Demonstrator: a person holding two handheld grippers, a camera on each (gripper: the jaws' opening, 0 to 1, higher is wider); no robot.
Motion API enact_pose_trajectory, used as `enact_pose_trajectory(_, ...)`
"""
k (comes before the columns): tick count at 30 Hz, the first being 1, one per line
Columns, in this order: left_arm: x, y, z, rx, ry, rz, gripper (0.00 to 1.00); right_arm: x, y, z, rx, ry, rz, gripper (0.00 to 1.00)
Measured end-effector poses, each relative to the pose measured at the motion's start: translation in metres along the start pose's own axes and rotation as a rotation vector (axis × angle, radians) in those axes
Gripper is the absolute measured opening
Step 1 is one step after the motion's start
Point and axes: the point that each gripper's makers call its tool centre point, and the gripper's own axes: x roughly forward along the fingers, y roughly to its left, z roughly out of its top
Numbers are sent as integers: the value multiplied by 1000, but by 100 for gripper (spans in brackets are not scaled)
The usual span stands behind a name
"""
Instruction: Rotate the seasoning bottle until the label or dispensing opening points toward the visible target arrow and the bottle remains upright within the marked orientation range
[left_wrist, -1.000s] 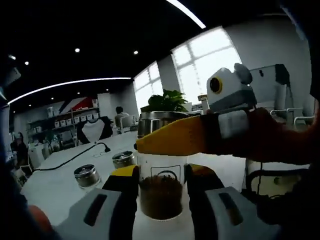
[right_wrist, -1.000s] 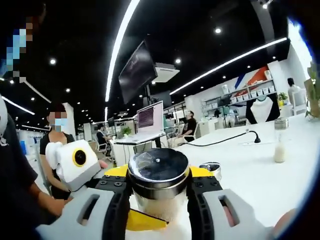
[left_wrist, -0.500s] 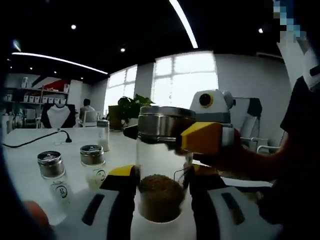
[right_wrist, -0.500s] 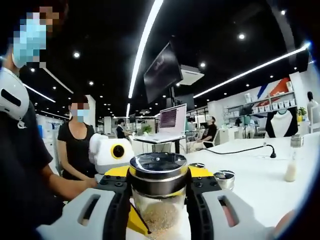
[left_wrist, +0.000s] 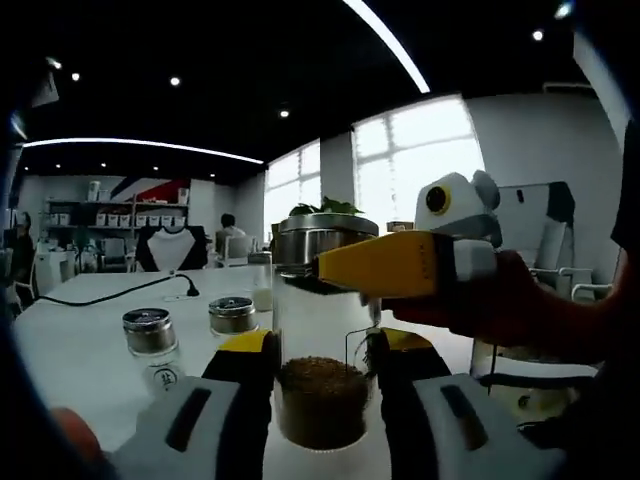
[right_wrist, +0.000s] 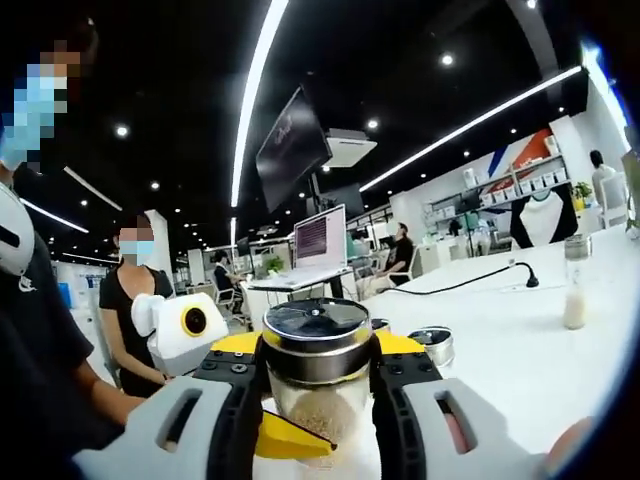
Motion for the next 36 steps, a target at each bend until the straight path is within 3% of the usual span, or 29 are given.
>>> enact_pose_trajectory(3,2,-1,-3,1,14,0,42,0,-1,-2,-13,19,-20,39)
enact_pose_trajectory(6,4,-3,-2,-10,5,-23,43,-3,1,0,-108,35,-26,39)
enact_pose_trajectory(10,4,-4,-3,-3,11,-74,43,-3,1,-1,-114,44,-27,39)
enact_pose_trajectory(13,1,-9,-2,0,13,-156,42,-7,-2,0,-84,30,-22,39)
enact_pose_trajectory(18,-5,-4,4,-19,31,-181,43,-11,-7,10,-95,16,-43,39)
enact_pose_trajectory(22,-12,11,-2,-1,83,-162,56,-17,-16,11,-120,36,-66,39)
enact_pose_trajectory(26,-23,24,6,-9,61,-156,67,-24,-32,14,-141,43,-81,39)
enact_pose_trajectory(30,-32,37,11,-6,62,-135,83,-28,-47,16,-162,49,-82,39)
enact_pose_trajectory(33,-38,55,8,12,81,-65,90,-29,-55,17,-180,57,-80,39)
enact_pose_trajectory(36,-39,62,3,8,100,-40,97,-30,-65,18,-192,63,-74,39)
